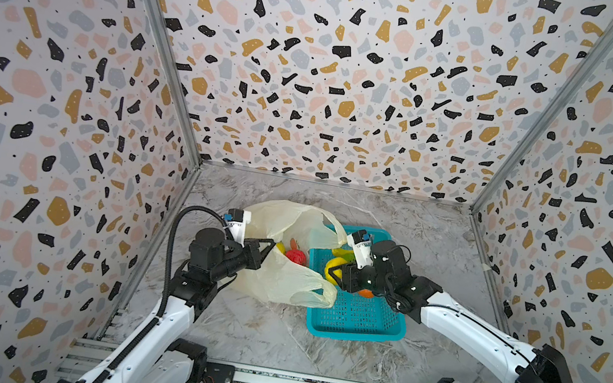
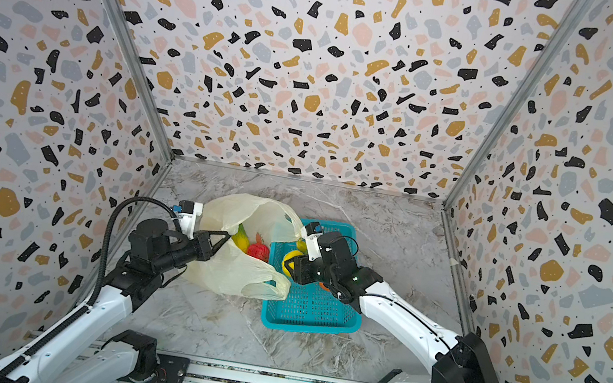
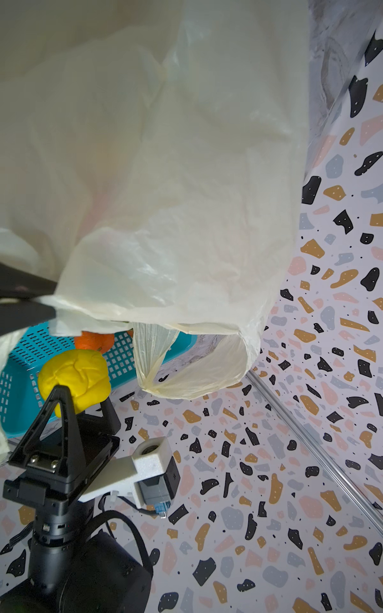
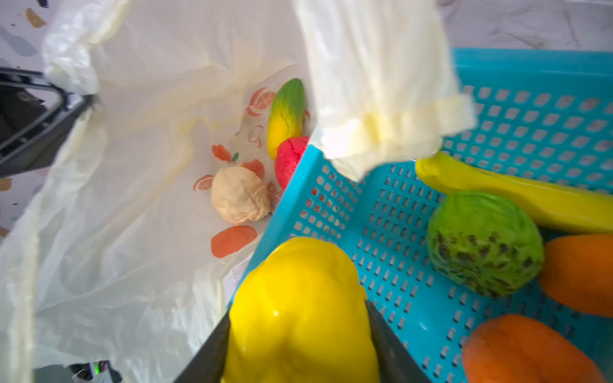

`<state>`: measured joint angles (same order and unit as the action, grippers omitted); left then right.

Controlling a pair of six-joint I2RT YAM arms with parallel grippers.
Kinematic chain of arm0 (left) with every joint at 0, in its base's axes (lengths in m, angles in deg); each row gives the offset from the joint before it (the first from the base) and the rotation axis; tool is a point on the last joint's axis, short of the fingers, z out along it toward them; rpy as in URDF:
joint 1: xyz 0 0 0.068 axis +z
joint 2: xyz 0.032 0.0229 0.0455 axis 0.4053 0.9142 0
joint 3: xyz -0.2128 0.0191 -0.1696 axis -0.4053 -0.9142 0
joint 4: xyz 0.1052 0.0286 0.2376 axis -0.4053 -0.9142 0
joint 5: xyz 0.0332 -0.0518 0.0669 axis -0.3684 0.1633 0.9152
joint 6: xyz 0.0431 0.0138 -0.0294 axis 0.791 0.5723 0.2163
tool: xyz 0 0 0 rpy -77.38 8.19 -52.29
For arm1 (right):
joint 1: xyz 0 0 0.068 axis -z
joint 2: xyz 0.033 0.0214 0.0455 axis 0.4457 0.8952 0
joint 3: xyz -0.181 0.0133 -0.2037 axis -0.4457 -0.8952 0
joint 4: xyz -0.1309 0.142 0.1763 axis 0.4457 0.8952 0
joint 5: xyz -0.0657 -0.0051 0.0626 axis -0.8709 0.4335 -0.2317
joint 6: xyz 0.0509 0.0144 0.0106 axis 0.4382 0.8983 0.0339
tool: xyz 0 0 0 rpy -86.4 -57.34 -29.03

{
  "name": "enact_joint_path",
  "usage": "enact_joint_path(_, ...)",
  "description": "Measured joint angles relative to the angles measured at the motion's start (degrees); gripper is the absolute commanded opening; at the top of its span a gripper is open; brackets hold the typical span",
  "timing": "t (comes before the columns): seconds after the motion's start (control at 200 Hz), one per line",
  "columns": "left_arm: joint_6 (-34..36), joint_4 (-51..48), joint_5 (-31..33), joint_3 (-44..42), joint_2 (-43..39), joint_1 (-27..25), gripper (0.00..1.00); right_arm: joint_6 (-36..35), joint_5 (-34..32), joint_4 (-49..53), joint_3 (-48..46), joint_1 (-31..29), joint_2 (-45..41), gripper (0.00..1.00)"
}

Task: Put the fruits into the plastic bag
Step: 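Carry the yellow fruit into the bag with the right gripper and release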

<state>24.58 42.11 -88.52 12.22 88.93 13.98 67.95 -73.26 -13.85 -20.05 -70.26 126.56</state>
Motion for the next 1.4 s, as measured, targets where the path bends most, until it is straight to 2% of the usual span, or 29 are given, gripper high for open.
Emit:
enact_joint_path(0.195, 0.0, 0.0, 0.0, 0.0, 0.0, 0.0, 0.0, -0.6, 3.0, -1.8, 4.8, -2.5, 6.1, 0.49)
enact_joint_path(0.651, 0.0, 0.2, -0.1, 0.0, 0.0, 0.0, 0.0, -2.0, 3.7, -1.9, 29.2, -5.7, 29.6, 0.53)
enact_joint_path(0.706, -0.2, 0.4, -0.2, 0.0, 0.0, 0.0, 0.0, -1.7, 3.7, -1.7, 32.8, -5.7, 33.0, 0.57)
enact_joint_path(0.821, -0.3, 1.1, -0.7, 0.0, 0.0, 0.0, 0.0, -0.6, 4.7, -1.9, 39.7, -5.9, 39.7, 0.78)
enact_joint_path(0.901, -0.3, 1.3, -0.9, 0.0, 0.0, 0.0, 0.0, 0.2, 7.1, -3.7, 41.2, -5.9, 42.2, 0.88)
enact_joint_path(0.956, -0.3, 1.5, -1.0, -0.1, 0.0, 0.0, 0.0, 0.7, 8.9, -4.6, 41.1, -6.0, 42.6, 0.93)
enact_joint_path(1.141, -0.3, 2.3, -1.5, -0.2, 0.0, 0.0, 0.0, 1.6, 11.5, -9.4, 35.6, -5.5, 39.8, 0.92)
enact_joint_path(1.397, -0.3, 2.3, -1.1, -0.2, 0.1, -0.1, 0.0, 0.5, 10.3, -9.7, 20.8, -6.1, 21.5, 0.91)
